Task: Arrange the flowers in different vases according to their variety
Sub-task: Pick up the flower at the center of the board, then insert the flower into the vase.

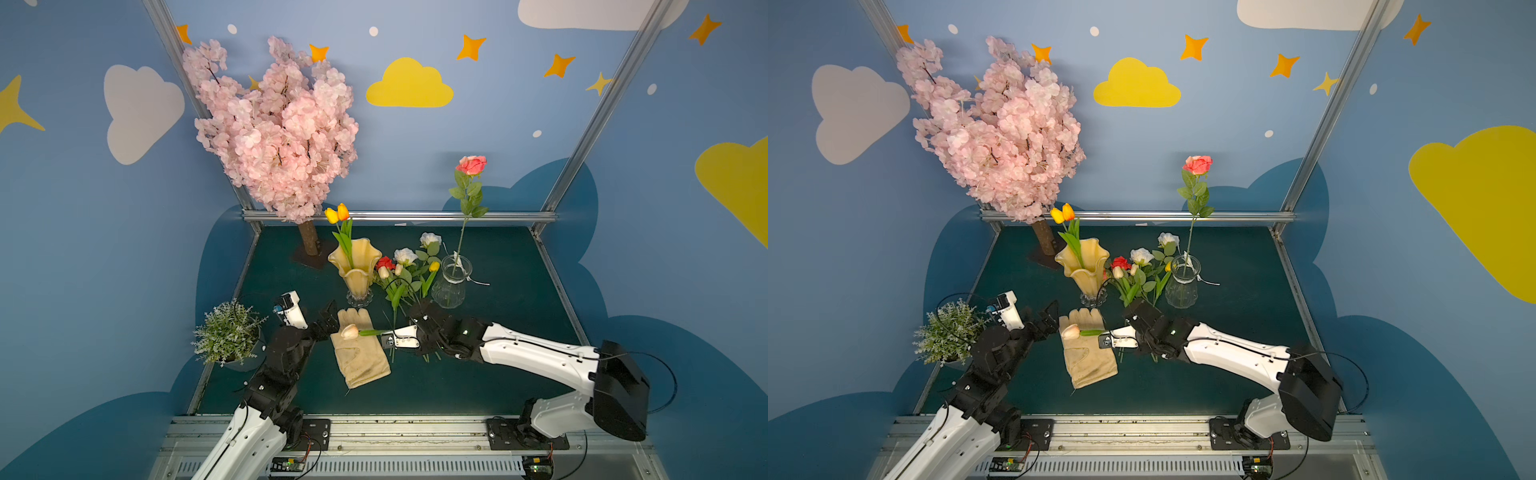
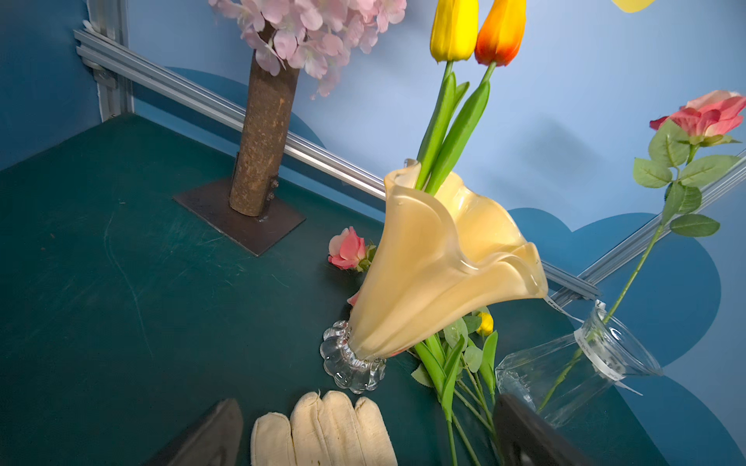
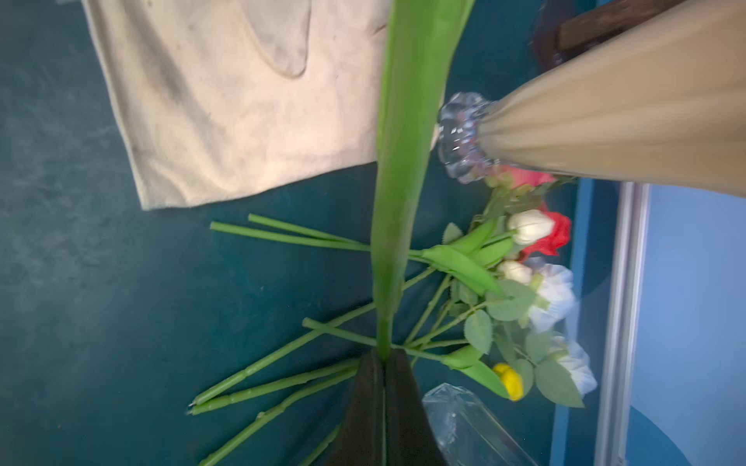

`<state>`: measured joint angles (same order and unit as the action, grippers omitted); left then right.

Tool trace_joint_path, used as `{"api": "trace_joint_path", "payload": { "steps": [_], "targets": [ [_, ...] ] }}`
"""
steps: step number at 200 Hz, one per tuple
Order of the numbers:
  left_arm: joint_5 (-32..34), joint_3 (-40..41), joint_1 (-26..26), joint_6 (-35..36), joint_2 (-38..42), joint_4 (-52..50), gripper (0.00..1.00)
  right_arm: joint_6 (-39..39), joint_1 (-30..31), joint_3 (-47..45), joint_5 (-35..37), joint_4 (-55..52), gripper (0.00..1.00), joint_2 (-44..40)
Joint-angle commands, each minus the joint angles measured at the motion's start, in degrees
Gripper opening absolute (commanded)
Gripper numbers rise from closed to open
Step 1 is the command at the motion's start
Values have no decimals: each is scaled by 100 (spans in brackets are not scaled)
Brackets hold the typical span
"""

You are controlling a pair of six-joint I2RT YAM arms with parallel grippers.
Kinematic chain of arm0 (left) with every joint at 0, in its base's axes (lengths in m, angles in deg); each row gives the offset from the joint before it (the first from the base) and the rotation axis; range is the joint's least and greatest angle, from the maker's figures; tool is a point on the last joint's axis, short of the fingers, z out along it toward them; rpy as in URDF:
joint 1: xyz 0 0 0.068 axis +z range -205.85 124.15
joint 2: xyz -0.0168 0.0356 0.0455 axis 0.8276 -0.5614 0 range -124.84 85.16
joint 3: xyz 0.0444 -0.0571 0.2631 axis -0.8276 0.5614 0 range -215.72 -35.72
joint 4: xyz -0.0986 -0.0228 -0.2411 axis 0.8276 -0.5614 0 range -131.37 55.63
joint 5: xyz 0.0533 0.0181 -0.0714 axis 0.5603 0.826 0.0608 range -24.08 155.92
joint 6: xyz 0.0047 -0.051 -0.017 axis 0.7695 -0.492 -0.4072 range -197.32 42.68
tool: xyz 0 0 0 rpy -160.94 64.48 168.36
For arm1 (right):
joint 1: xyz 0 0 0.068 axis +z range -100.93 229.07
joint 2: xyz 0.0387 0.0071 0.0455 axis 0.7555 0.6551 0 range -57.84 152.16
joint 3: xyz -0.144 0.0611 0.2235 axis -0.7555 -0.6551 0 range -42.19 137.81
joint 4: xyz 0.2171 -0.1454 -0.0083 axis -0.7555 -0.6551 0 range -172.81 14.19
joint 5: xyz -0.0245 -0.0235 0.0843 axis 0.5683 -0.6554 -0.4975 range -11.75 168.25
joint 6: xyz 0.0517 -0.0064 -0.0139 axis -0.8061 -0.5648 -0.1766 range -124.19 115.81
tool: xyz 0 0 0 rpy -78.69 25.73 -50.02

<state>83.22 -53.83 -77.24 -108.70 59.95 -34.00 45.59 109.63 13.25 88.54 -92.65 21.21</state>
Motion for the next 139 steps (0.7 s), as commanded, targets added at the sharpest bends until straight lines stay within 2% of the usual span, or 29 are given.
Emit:
{"api": "trace_joint_path", "payload": {
  "steps": [1,29,60,95,120,139],
  "targets": [
    [262,139,11,-38,244,-150,100,-700,-44,99,-298,565,0,-530],
    [361,180,12,-73,406,-233,100,-1551,-172,470,-605,1015,0,-832],
    [332,169,5,-89,329,-191,100,-2508,-353,1196,-1133,1453,0,-703],
    [180,141,12,-81,41,-27,100,-3822,-641,2160,-1638,2258,0,-48],
    [128,121,11,-93,-119,42,100,-4891,-835,2540,-1523,3551,0,576],
    [70,99,11,-93,-185,61,100,-5390,-959,2926,-1457,3993,0,1017]
  ]
}}
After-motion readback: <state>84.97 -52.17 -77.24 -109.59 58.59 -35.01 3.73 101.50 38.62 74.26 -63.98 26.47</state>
